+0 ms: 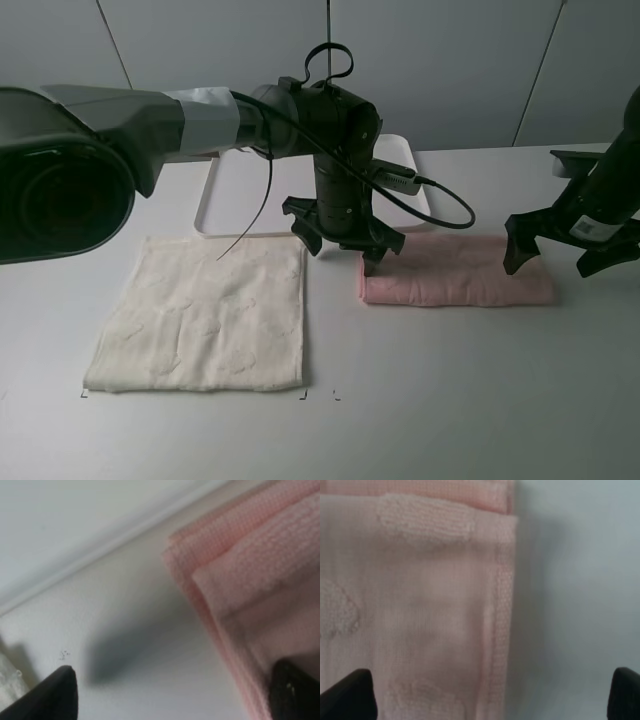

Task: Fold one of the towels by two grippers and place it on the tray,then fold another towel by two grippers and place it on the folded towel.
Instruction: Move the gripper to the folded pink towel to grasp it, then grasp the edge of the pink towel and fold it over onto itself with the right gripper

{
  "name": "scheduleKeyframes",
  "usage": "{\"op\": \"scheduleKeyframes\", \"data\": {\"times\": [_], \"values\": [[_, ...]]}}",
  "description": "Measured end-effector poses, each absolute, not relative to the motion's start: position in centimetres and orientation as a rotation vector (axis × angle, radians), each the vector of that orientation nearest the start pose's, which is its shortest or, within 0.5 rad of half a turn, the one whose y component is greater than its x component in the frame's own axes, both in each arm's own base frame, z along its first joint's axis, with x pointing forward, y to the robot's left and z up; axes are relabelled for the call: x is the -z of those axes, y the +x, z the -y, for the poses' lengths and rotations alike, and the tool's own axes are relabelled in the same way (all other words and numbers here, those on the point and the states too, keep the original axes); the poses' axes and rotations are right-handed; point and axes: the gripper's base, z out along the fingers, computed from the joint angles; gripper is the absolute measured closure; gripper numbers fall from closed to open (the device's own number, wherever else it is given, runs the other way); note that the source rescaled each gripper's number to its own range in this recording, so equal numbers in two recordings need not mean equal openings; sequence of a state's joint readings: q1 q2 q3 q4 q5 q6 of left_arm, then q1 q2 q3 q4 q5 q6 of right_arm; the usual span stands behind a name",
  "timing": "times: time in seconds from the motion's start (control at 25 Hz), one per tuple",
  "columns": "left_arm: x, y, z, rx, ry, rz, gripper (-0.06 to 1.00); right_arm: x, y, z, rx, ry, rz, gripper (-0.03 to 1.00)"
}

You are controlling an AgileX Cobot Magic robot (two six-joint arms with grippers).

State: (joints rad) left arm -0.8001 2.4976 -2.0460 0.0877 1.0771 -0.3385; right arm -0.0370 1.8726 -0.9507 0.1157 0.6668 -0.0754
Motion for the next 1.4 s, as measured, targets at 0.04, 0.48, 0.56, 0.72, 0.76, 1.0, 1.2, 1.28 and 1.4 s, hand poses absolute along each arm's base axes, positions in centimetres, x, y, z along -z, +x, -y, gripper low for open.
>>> {"op": "scheduleKeyframes", "data": {"times": [0.04, 0.48, 0.56, 0.72, 0.76, 1.0, 1.2, 1.28, 1.4], "values": [[-10.3, 35.5, 35.6, 0.002, 0.737, -2.899, -0.04, -11.7, 31.2, 0.5, -0.108, 0.077, -3.07, -0.03], [-10.3, 35.5, 35.6, 0.006, 0.743, -2.899, -0.04, -10.1, 31.4, 0.3, -0.155, 0.148, -3.091, 0.06], [-10.3, 35.5, 35.6, 0.005, 0.746, -2.899, -0.04, -9.9, 31.4, 0.2, -0.157, 0.151, -3.095, 0.11], [-10.3, 35.5, 35.6, 0.005, 0.749, -2.898, -0.04, -9.5, 31.6, 0.1, -0.184, 0.166, -3.099, 0.34], [-10.3, 35.5, 35.6, 0.005, 0.749, -2.898, -0.04, -9.4, 31.7, 0.0, -0.196, 0.153, -3.099, 0.41], [-10.3, 35.5, 35.6, 0.007, 0.757, -2.897, -0.04, -9.1, 31.7, -0.4, -0.28, 0.16, -3.104, 0.87], [-10.3, 35.5, 35.6, 0.005, 0.758, -2.898, -0.04, -9.1, 31.7, -0.5, -0.287, 0.106, -3.11, 0.92], [-10.3, 35.5, 35.6, 0.005, 0.758, -2.898, -0.04, -9.1, 31.7, -0.5, -0.293, 0.104, -3.113, 0.92], [-10.3, 35.5, 35.6, 0.004, 0.758, -2.9, -0.04, -9.1, 31.5, -0.7, -0.318, 0.109, -3.126, 0.92]]}}
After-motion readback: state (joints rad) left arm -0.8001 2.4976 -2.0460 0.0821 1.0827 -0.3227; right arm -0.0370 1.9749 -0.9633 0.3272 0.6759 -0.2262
